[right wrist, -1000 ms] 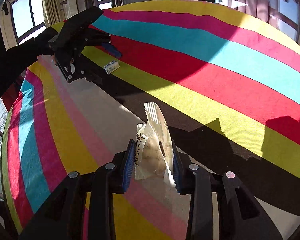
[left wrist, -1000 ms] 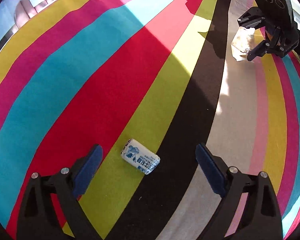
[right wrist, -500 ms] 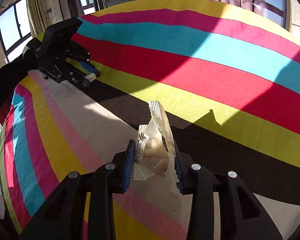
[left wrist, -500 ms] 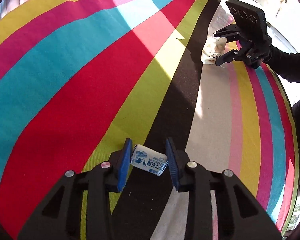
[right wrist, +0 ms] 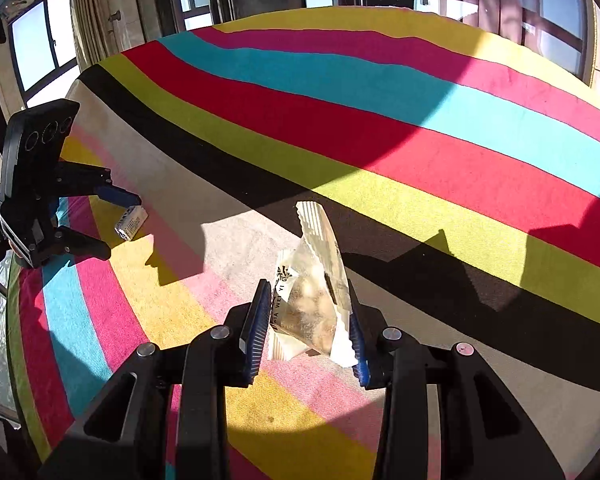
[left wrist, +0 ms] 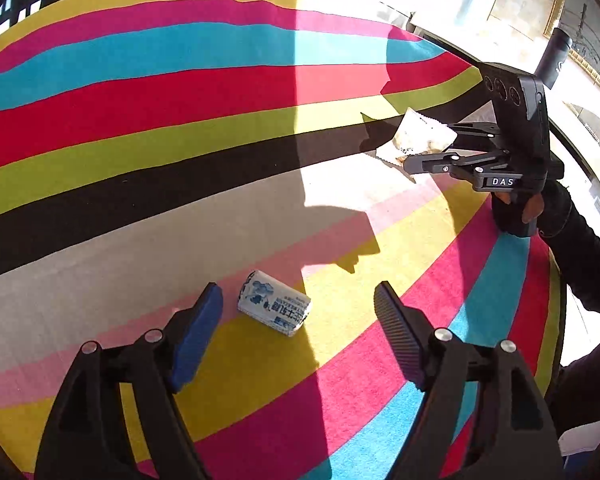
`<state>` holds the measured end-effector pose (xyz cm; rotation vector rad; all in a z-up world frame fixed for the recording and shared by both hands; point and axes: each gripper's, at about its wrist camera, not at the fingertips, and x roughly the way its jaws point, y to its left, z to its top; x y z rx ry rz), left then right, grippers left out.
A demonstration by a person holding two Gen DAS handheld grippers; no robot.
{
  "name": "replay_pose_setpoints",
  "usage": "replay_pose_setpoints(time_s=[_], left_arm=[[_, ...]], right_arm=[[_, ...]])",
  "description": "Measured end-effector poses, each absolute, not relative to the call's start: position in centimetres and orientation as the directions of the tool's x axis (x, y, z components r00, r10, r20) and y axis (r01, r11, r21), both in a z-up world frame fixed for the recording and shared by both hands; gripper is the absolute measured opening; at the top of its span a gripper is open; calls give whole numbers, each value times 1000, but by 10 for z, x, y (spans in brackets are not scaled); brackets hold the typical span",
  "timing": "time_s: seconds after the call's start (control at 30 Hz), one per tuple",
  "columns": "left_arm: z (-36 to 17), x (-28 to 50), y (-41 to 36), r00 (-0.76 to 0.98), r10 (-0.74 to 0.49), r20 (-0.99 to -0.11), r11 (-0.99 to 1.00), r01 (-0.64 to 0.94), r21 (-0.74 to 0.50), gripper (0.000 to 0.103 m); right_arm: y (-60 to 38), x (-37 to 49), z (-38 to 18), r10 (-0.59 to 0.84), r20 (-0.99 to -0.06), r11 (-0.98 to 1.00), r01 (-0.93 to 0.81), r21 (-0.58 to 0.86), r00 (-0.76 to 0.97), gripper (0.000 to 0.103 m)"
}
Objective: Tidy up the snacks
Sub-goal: 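Grasp the last blue-and-white milk candy with the left tool and lift it, then carry the nut packet and milk candy to the white box and release both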
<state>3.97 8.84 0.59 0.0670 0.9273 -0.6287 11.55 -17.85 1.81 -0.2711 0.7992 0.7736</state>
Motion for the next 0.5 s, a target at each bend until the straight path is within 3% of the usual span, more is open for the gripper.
replay_pose_setpoints(time_s=[0.13,0.2,0.27,0.5], left_arm=[[1,42,65,467,-405,-786,815,573,-79,74],[-1,37,55,470,-383,-795,774,633,2,56],[1,33,53,440,-414,-797,737,675,-10,36],[8,-25,40,540,-286,-792,821,564,89,36]], right_arm=[[-173,88,31,529,-711,683,-730,32,464,38],[-175,76,40,540,-695,686,-727,37,474,38],[-181,61,49,554,-676,692,-721,48,487,38],[-195,-4,63,596,-629,691,-718,84,499,40]])
